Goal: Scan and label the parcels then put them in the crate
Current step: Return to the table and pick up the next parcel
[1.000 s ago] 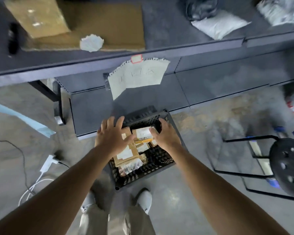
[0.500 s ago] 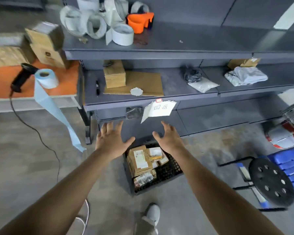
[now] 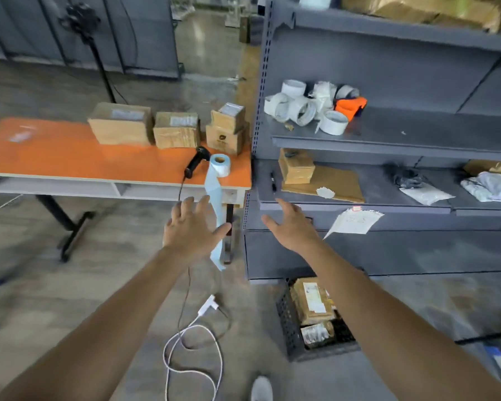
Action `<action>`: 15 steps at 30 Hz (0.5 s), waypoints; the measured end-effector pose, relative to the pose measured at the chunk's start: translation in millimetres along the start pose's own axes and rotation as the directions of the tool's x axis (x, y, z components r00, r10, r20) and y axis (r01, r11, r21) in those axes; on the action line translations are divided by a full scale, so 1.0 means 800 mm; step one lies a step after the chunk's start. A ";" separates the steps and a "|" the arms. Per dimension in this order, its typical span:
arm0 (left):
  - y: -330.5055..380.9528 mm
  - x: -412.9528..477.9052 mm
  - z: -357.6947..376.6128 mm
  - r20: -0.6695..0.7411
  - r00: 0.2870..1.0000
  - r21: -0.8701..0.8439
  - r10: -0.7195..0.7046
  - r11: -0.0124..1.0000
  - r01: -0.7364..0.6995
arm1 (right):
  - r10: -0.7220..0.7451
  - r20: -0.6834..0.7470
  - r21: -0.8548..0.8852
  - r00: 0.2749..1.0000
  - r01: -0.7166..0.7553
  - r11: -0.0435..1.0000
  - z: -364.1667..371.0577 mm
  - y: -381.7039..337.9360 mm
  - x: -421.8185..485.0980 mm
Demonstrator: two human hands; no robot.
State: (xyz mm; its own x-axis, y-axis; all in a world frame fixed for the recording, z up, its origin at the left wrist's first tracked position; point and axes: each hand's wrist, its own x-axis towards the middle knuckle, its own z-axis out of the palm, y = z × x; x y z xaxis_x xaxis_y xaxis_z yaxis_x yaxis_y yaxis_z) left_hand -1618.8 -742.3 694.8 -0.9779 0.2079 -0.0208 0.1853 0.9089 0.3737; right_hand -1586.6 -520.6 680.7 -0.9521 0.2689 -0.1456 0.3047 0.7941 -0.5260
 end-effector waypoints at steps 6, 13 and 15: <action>-0.052 0.034 -0.043 -0.079 0.995 0.045 -0.065 0.997 0.068 | -0.192 0.011 -0.027 0.981 0.192 0.981 0.025 -0.091 0.065; -0.090 0.120 -0.077 -0.122 0.981 0.078 -0.150 0.984 0.160 | -0.278 0.050 0.067 0.959 0.274 0.959 0.032 -0.156 0.164; -0.096 0.146 -0.080 -0.131 0.979 0.073 -0.158 0.983 0.168 | -0.291 0.061 0.062 0.955 0.287 0.956 0.034 -0.166 0.188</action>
State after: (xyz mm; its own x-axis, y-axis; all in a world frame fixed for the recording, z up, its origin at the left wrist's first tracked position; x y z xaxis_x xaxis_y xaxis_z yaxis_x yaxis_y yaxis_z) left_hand -1753.3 -810.7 723.0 -0.9990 0.0128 0.0425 0.0249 0.9549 0.2960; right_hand -1771.1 -600.5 705.8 -0.9993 -0.0074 -0.0368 0.0160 0.8026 -0.5963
